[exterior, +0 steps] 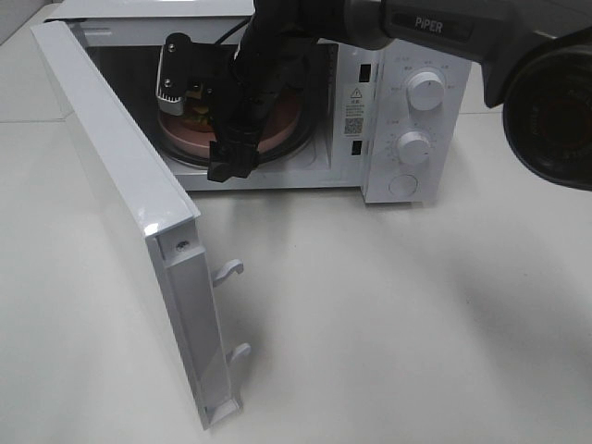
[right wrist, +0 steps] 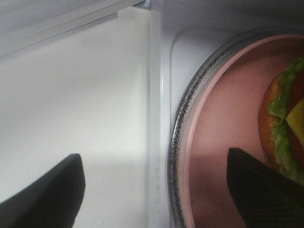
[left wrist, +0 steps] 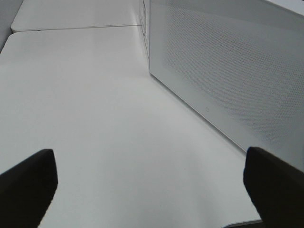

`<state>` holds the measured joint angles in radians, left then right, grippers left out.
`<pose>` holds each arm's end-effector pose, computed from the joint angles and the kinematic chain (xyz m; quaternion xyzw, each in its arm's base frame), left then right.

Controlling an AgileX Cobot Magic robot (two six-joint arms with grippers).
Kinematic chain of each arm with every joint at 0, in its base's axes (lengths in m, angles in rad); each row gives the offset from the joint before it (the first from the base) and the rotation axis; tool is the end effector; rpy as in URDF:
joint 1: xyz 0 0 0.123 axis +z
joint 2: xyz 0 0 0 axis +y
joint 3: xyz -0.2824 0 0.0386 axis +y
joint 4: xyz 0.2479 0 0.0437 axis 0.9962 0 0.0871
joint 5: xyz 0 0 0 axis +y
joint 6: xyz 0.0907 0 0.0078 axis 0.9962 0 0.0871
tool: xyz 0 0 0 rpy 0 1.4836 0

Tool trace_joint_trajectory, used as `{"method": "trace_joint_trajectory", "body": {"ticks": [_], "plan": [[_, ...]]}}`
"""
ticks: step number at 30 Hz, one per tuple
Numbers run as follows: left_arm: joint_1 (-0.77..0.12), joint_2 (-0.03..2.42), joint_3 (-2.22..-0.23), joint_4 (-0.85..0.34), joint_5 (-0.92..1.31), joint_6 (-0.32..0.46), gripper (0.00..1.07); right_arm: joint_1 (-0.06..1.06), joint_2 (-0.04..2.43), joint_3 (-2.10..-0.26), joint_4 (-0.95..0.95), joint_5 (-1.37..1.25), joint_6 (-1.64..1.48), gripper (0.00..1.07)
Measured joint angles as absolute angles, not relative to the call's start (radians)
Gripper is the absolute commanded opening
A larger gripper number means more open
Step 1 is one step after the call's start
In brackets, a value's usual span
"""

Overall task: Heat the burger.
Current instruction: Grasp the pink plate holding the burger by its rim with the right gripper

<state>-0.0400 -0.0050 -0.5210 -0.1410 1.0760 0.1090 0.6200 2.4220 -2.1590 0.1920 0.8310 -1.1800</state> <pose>-0.0096 -0.0109 0.2823 0.0673 0.8457 -0.0522 0.5269 0.4299 0.3227 0.1821 -0.7226 0.6275 0.0061 0.2900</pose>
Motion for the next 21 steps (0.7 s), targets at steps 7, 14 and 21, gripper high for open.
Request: {"method": "trace_joint_trajectory", "body": {"ticks": [7,14,21], "plan": [[-0.04,-0.005,-0.521,-0.141,1.076,0.109,1.02,0.62,2.422,-2.159,0.188,0.83,-1.18,0.81],[-0.04,-0.005,-0.521,-0.141,1.076,0.109,1.02,0.611,2.445,-2.16,0.182,0.824,-1.179,0.81],[-0.04,-0.005,-0.521,-0.141,1.076,0.109,1.02,0.608,2.462,-2.16,0.18,0.805,-1.179,0.8]]}}
